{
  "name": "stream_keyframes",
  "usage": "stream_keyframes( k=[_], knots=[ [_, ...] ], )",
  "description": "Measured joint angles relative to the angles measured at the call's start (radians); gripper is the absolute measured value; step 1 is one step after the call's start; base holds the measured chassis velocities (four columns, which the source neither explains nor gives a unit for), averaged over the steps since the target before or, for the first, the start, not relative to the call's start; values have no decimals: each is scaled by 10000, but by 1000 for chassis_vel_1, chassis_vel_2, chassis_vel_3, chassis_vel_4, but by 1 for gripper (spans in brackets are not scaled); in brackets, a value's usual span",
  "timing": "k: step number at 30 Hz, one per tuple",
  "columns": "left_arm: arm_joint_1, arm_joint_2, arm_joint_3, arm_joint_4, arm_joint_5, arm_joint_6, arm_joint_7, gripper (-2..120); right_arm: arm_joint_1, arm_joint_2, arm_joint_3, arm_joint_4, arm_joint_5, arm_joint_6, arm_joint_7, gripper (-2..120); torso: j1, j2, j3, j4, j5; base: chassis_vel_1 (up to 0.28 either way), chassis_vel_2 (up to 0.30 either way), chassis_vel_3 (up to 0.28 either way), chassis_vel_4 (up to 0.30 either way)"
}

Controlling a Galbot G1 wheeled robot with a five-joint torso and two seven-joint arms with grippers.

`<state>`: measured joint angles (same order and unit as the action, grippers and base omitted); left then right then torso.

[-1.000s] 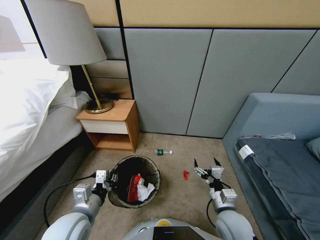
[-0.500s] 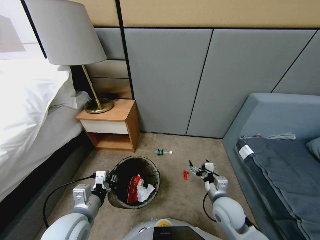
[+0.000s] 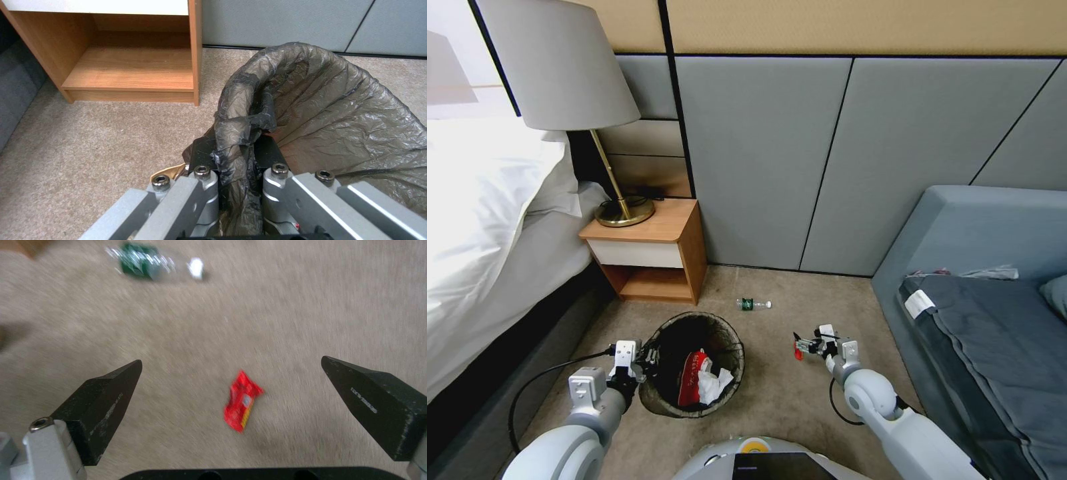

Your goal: Pick up the trash bin, then pick up the garbage from the floor and place it into the trash bin.

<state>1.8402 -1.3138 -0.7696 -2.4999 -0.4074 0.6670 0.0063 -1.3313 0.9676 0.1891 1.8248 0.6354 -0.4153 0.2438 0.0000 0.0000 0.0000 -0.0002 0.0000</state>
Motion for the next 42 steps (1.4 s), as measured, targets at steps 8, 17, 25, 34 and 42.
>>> stream_keyframes(
  k=[8, 17, 25, 34, 42],
  knots=[
    [-12, 11, 73, 0, -1, 0, 5, 6, 611, 231, -215, -1106, 649, 78, 40, 100, 0, 0, 0, 1, 0, 0, 0, 0, 0],
    [25, 27, 80, 0, 6, 0, 9, 6, 1483, 562, -638, -2313, 730, 193, 39, 100, 0, 0, 0, 2, -1, 0, 0, 0, 0],
    [35, 45, 81, 0, 14, 0, 13, 6, 2230, 1076, -1098, -3578, 605, 294, 114, 100, 0, 0, 0, 2, -3, 0, 0, 0, 0],
    [36, 34, 102, 0, 18, 0, 18, 6, 2523, 1606, -1280, -4417, 319, 450, 115, 100, 0, 0, 0, 0, -2, 0, 0, 0, 0],
    [44, 39, 120, 0, 21, -3, 24, 6, 2639, 1889, -1262, -4881, 237, 615, 39, 100, 0, 0, 0, 2, -1, 0, 0, 0, 0]
  ],
)
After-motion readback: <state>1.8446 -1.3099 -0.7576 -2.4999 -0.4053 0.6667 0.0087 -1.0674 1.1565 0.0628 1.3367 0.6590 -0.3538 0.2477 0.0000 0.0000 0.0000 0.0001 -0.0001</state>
